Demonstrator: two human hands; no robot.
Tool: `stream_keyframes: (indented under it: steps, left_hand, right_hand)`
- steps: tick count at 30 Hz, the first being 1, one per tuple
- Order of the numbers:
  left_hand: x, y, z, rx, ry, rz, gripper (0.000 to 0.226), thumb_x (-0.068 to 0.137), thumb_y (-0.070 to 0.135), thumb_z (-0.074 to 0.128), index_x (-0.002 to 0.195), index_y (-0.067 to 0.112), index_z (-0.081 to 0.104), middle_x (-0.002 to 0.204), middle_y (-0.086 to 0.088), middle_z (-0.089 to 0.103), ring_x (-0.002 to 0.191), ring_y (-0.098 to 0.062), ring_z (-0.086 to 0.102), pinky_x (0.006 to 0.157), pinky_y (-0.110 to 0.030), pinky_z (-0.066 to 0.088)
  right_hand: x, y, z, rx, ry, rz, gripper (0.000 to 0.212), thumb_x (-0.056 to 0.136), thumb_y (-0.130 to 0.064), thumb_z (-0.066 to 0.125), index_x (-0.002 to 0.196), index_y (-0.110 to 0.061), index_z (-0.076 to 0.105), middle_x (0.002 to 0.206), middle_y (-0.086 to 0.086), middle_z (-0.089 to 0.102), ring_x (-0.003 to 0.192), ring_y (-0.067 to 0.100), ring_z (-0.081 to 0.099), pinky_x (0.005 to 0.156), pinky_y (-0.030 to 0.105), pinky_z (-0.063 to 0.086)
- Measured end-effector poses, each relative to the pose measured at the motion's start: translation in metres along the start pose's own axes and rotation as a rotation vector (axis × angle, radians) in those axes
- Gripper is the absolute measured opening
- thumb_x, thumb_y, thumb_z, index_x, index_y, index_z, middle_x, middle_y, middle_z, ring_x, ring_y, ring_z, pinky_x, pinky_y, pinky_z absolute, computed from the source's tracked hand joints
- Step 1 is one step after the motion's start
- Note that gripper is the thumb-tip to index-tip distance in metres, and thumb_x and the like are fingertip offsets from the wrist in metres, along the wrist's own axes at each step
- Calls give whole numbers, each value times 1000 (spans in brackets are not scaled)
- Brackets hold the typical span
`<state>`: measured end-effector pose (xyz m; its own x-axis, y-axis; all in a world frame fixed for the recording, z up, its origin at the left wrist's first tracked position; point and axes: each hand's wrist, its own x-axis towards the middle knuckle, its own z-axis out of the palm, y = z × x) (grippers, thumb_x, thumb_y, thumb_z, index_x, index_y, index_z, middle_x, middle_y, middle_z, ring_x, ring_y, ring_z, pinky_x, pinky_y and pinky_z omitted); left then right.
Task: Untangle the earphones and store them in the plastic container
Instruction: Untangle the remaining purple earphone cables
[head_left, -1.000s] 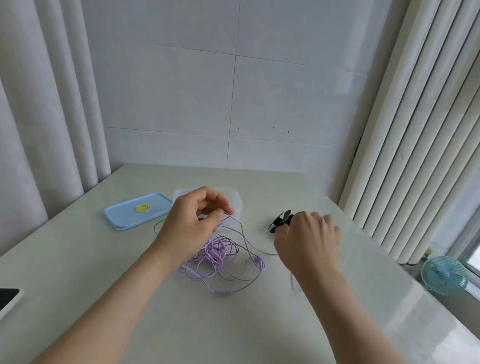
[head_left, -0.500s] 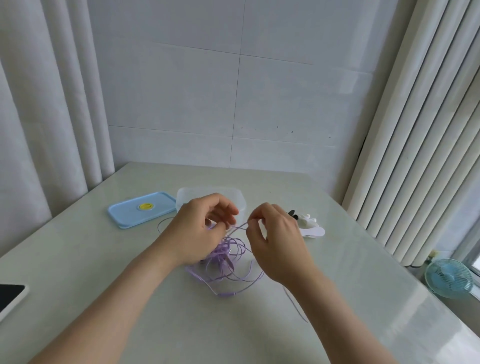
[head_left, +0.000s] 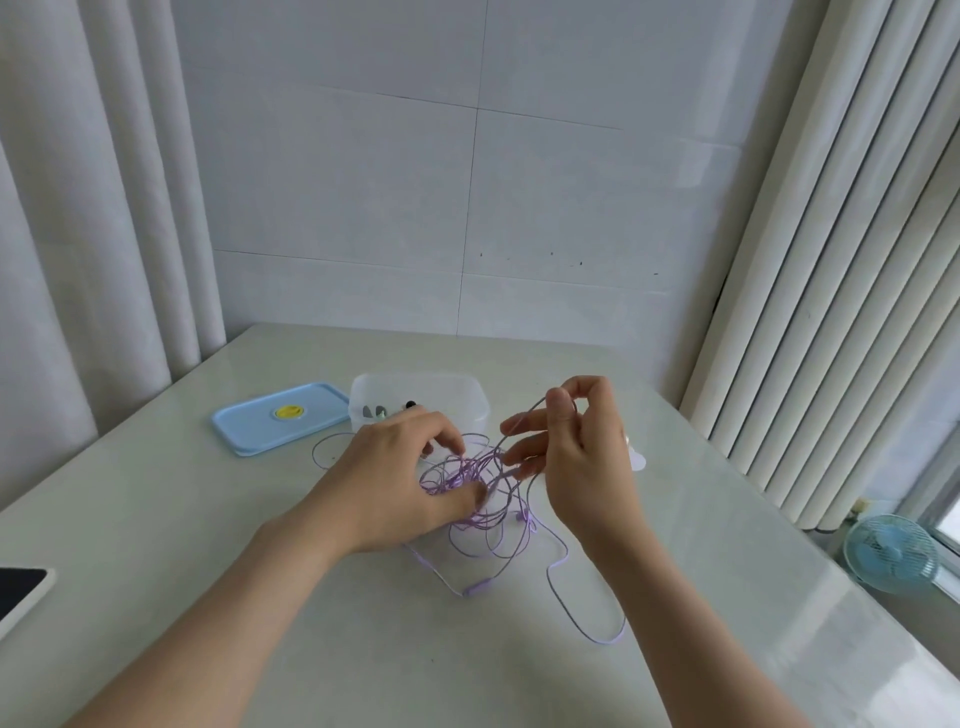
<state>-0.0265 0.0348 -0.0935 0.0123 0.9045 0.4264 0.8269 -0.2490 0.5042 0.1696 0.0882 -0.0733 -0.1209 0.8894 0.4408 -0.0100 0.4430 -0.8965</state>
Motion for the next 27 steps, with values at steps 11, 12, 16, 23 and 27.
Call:
stream_keyframes:
  steps: [11,12,16,23,27]
  left_hand:
    - [0,14,3,-47,-68,131,54,70,46,88,115,44,59,113,24,57,116,1,53,91,-15,41]
    - [1,14,4,-71,-51,135,44,75,42,84,112,42,61,111,23,57,114,-1,54,90,-17,40]
    - [0,21,6,-156,-47,63,52,74,68,82,105,40,52,110,21,51,110,-3,52,90,-23,43]
    - [0,19,20,102,-29,180,52,75,39,80,105,37,38,108,18,40,103,-11,45,94,-37,45]
    - [6,15,8,-66,88,225,53,75,-3,74,75,38,40,94,13,53,84,-12,55,72,-33,48]
  right_hand:
    - [-3,-9,-1,24,93,26,13,115,-24,37,112,-11,38,73,17,75,54,42,68,45,39,55]
    - [-2,-8,-1,18,101,27,13,115,-24,38,112,-11,38,73,17,74,54,41,68,45,38,54]
    - [-2,-8,-2,6,129,44,12,114,-24,39,113,-12,39,72,18,74,53,39,68,45,35,53]
    - [1,-12,-3,135,135,157,12,115,-23,36,115,-11,38,74,24,74,55,40,69,45,37,55]
    - [2,-3,-6,-69,203,78,12,114,-27,38,109,-17,40,71,9,77,52,31,66,53,38,50]
